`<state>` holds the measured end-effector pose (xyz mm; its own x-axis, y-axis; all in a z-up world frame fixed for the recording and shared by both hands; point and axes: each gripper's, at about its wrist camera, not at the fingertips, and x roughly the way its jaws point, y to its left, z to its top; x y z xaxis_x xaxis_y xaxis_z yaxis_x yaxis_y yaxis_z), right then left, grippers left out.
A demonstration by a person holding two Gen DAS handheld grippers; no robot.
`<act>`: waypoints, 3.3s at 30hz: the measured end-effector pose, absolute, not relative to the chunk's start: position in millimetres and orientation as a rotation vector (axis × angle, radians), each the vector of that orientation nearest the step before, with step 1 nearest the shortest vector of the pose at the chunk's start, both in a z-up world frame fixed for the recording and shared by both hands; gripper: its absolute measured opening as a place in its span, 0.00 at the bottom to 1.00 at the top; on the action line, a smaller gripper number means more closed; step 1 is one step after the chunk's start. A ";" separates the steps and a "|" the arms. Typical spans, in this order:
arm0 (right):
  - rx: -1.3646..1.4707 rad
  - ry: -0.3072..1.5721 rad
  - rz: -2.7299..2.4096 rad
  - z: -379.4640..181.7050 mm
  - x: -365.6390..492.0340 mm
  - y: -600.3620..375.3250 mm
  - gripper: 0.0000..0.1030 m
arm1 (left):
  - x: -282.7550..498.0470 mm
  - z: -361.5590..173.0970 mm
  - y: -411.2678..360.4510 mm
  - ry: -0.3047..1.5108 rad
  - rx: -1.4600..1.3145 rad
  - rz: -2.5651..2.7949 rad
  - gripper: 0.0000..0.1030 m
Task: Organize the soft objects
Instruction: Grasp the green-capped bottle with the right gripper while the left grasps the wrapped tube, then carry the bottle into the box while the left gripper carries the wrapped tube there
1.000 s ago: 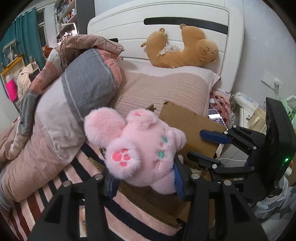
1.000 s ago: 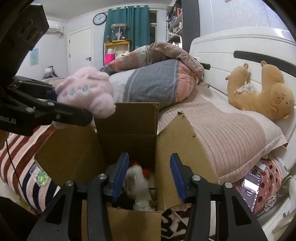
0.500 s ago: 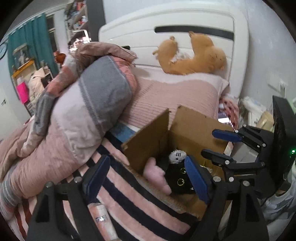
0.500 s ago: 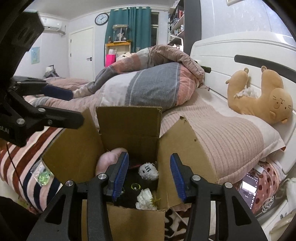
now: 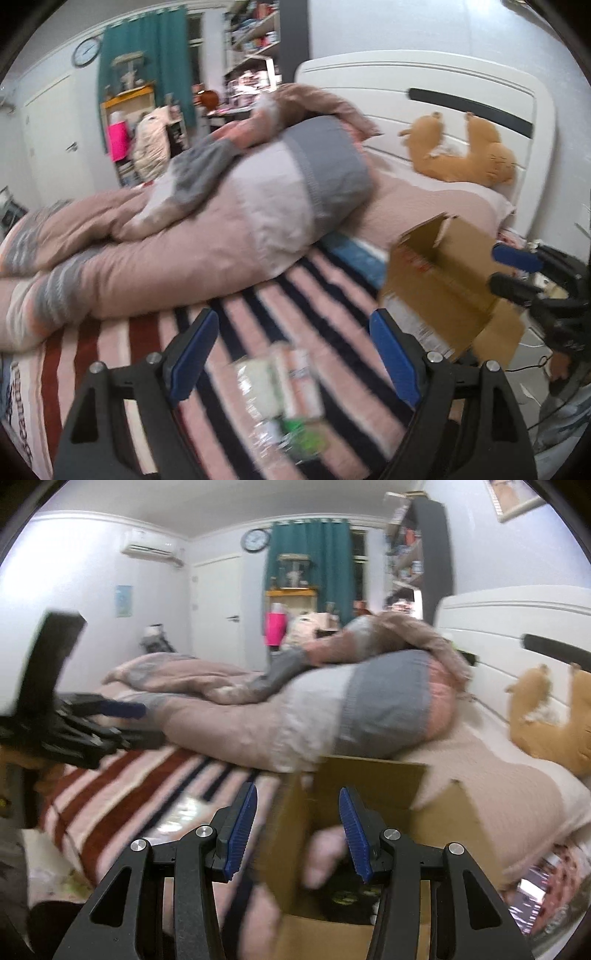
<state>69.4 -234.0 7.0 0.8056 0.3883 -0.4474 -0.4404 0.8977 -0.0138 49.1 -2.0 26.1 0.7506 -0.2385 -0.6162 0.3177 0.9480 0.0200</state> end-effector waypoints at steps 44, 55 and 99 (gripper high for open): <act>-0.282 0.976 0.673 -166.1 133.0 -118.9 0.36 | 66.1 -103.2 55.1 0.823 -0.039 -0.390 0.79; -0.263 0.942 0.606 -167.0 133.5 -156.8 0.36 | 119.8 -132.2 -29.2 1.008 -0.021 -0.526 0.46; -0.227 0.466 0.558 -4.0 69.4 -188.9 0.36 | 28.0 58.9 -33.0 0.602 0.077 -0.424 0.07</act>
